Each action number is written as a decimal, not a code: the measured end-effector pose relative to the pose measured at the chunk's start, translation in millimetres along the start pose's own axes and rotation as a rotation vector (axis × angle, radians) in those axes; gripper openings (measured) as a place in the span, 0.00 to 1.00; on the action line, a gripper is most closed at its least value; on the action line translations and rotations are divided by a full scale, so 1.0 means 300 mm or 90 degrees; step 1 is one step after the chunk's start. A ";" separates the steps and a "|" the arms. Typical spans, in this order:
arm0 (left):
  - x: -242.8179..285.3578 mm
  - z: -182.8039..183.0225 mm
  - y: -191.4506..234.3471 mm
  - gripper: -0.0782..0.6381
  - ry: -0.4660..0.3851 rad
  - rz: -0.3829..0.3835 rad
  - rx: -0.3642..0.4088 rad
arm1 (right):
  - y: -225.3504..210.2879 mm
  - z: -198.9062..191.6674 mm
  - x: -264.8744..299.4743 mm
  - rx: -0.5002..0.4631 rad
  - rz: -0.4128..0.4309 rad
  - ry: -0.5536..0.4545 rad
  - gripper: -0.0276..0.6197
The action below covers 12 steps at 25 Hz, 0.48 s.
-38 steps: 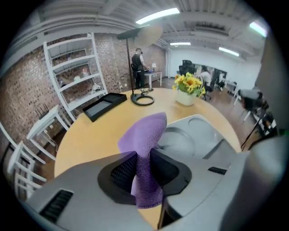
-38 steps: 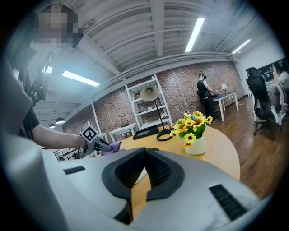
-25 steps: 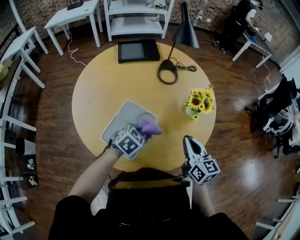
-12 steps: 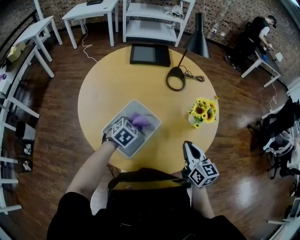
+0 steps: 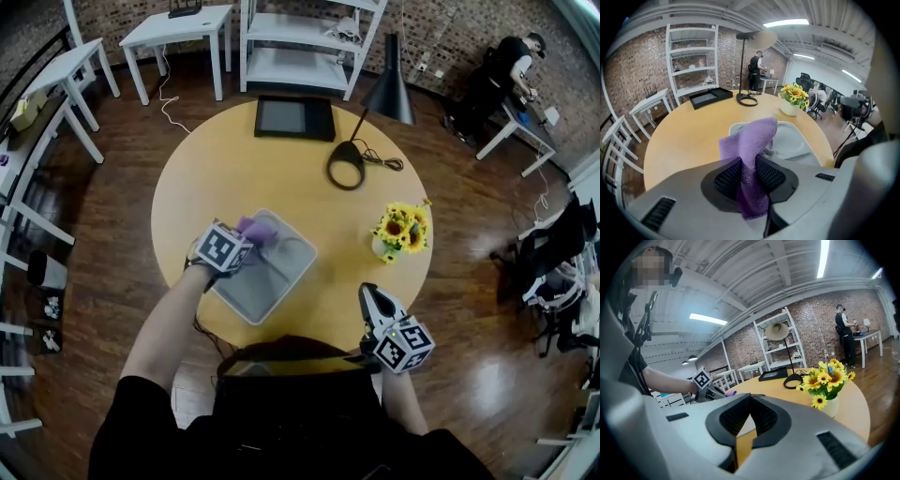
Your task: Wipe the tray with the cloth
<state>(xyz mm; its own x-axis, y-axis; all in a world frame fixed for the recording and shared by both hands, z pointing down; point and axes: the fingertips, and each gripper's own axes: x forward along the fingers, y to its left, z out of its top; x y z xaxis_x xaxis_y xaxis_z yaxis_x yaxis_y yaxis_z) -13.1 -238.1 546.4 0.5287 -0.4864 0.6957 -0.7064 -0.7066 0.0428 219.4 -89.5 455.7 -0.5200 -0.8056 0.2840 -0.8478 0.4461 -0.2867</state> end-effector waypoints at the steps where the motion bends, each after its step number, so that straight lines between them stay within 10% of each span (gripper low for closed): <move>1: -0.001 0.001 0.015 0.22 -0.001 -0.003 -0.009 | -0.001 -0.001 0.003 0.002 -0.002 -0.001 0.05; 12: -0.023 -0.012 0.129 0.22 0.015 0.068 0.009 | -0.005 -0.026 -0.010 0.022 -0.017 -0.004 0.05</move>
<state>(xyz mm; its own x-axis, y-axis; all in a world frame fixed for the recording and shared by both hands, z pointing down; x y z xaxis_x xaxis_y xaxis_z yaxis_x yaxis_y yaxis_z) -45.8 -260.4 545.9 0.4400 -0.5473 0.7119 -0.7512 -0.6587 -0.0421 221.4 -84.7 462.4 -0.4969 -0.8193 0.2859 -0.8568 0.4111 -0.3112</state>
